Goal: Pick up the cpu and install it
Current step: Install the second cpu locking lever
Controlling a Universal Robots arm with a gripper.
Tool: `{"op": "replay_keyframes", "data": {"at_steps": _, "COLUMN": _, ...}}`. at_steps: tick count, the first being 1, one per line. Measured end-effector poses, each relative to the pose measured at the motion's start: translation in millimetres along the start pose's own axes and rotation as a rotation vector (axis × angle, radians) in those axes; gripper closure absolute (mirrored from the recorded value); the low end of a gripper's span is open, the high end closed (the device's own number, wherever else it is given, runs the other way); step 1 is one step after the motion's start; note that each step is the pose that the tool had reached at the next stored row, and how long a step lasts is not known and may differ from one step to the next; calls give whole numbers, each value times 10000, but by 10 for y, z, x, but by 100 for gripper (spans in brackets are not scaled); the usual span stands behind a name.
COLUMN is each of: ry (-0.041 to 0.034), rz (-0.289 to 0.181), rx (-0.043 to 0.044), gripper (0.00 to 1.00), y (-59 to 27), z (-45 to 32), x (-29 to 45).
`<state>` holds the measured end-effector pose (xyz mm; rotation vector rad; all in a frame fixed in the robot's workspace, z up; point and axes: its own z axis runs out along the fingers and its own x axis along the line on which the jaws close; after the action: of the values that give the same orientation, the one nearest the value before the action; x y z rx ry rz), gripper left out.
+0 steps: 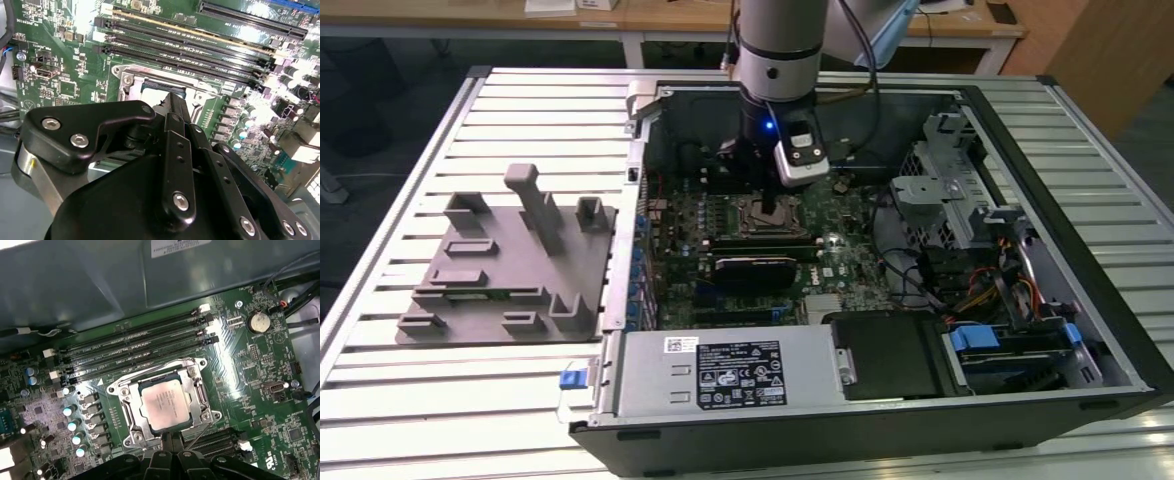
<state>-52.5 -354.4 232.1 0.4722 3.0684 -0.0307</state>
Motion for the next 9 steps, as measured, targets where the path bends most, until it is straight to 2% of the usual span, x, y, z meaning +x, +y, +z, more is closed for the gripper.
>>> {"op": "replay_keyframes", "data": {"at_steps": 9, "ry": 43, "rz": -2, "rx": 14, "gripper": 89, "y": -75, "z": 9, "x": -24}}
